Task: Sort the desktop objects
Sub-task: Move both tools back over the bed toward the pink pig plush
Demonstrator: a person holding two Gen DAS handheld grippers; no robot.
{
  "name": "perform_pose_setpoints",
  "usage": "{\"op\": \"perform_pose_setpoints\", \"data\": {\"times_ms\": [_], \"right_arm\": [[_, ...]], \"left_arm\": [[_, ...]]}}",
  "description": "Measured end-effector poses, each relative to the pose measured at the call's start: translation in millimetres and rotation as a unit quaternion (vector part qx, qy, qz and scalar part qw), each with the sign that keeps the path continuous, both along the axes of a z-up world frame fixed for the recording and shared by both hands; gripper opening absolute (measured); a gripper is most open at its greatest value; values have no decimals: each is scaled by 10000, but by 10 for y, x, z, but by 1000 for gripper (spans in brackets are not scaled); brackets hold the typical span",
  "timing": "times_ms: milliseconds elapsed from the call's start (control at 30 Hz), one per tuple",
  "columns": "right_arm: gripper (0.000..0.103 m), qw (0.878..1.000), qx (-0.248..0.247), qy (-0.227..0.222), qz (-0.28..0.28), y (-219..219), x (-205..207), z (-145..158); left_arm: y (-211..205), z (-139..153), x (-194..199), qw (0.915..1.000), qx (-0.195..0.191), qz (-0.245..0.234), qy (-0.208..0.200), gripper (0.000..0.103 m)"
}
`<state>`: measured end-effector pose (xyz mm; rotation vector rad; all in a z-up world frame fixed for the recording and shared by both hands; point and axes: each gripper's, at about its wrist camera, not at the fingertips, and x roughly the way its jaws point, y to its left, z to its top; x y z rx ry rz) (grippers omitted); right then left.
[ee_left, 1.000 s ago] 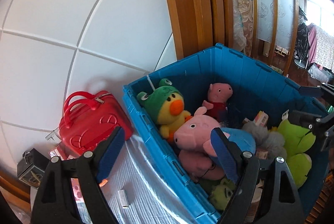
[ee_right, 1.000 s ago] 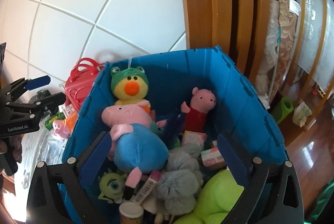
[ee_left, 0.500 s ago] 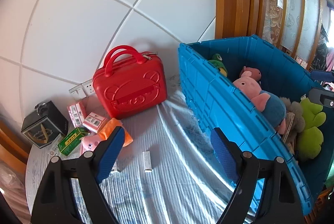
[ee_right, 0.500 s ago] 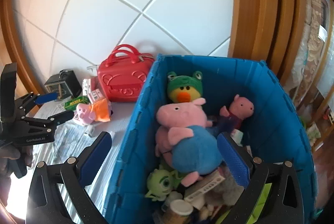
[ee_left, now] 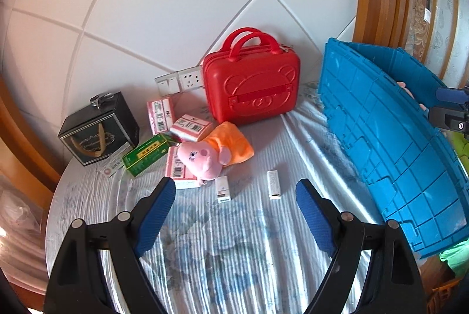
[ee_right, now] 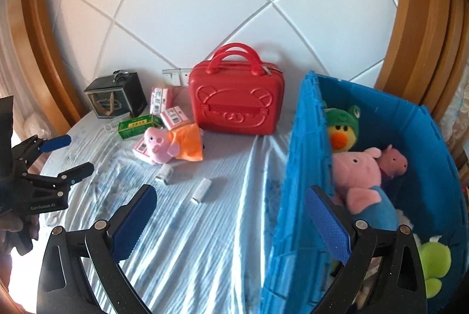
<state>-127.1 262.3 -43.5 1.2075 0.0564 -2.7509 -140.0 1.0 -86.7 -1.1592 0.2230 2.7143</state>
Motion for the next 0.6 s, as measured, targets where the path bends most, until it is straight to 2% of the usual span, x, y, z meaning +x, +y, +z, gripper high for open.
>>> {"op": "perform_pose_setpoints", "data": {"times_ms": [267, 600], "right_arm": [[102, 9995, 23, -272, 172, -708, -555, -612], [102, 9918, 277, -1248, 45, -1077, -1245, -1902]], "left_arm": [[-677, -606, -295, 9988, -174, 359, -296, 84], [-976, -1496, -1020, 9970, -144, 539, -531, 84]]}}
